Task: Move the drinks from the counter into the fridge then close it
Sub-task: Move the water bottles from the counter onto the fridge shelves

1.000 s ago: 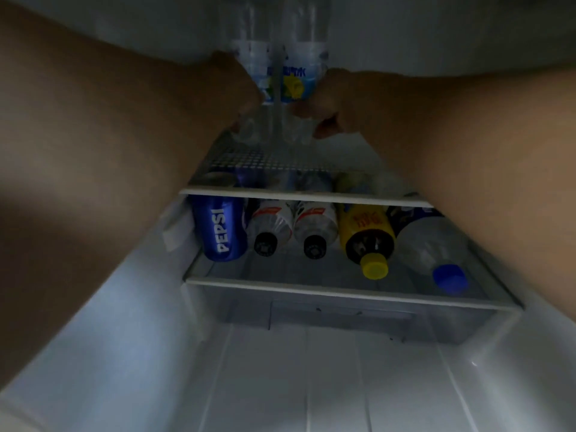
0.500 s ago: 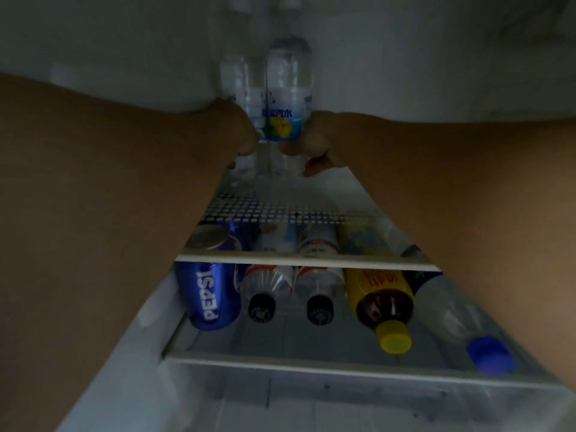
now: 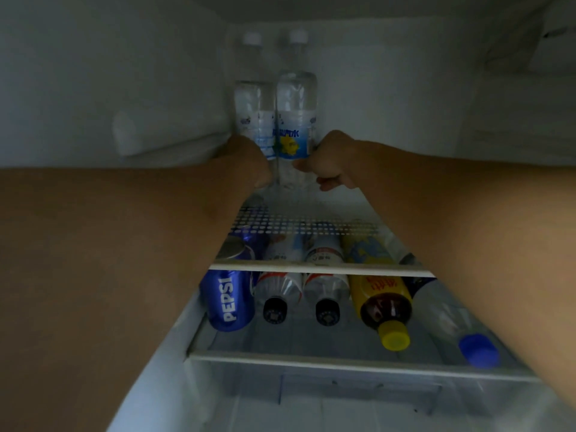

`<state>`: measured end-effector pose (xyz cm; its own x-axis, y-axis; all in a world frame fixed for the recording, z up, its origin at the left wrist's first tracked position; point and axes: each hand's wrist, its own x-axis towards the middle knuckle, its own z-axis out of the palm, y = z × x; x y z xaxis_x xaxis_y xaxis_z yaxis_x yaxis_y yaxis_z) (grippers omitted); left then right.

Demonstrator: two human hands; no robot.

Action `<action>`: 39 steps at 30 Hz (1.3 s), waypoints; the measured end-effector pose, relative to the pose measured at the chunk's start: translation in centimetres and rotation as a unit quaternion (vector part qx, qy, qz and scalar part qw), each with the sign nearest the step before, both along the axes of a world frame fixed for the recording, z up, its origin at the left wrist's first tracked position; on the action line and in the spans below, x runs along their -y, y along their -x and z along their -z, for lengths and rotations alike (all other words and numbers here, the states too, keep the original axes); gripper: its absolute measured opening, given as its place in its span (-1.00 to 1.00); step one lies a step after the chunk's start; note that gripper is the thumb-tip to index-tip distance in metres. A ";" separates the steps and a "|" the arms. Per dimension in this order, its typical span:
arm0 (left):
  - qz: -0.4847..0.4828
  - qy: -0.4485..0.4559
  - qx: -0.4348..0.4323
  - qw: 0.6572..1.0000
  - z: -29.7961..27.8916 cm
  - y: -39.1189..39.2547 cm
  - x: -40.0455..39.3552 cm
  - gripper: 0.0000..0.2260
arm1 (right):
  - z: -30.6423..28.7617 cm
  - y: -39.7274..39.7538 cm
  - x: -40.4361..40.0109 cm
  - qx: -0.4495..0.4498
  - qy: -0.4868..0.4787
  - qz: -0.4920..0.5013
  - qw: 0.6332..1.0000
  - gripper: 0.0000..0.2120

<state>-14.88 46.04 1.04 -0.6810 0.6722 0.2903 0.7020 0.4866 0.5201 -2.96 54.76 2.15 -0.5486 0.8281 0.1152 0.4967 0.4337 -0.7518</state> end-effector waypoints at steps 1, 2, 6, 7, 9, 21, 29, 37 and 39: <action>0.003 0.010 -0.004 1.000 -0.1 0.3 -0.1 -0.72 | 0.0 -0.1 0.1 -0.004 0.001 0.005 1.000 -0.41; 0.004 0.004 0.003 1.000 -0.2 0.1 0.2 -0.71 | 0.0 -0.2 0.4 -0.012 0.002 0.010 1.000 -0.42; -0.016 -0.058 0.040 0.997 0.2 -0.2 1.0 -0.65 | 0.2 -1.2 1.1 -0.035 0.005 0.032 0.999 -0.42; -0.025 -0.080 0.046 0.995 0.4 -0.4 1.3 -0.66 | 0.3 -1.6 1.2 -0.034 0.003 0.038 0.999 -0.44; -0.036 -0.100 0.039 0.994 0.6 -1.1 2.4 -0.67 | 0.4 -2.4 1.6 -0.028 -0.007 0.056 0.998 -0.53; -0.009 -0.153 -0.003 0.988 2.1 -11.9 16.6 -0.77 | 2.2 -14.1 15.7 -0.085 -0.099 0.116 0.985 -0.86; 0.097 -0.066 0.123 0.985 7.0 -24.4 30.1 -0.85 | 5.4 -30.1 30.6 -0.097 0.014 0.085 0.992 -0.90; 0.261 0.142 0.229 0.927 10.5 -31.1 38.8 -0.87 | 12.2 -45.7 39.6 -0.060 0.136 0.162 0.976 -0.92; 0.264 0.166 0.251 0.916 11.9 -32.1 40.1 -0.89 | 13.8 -49.5 41.4 -0.059 0.159 0.212 0.962 -0.94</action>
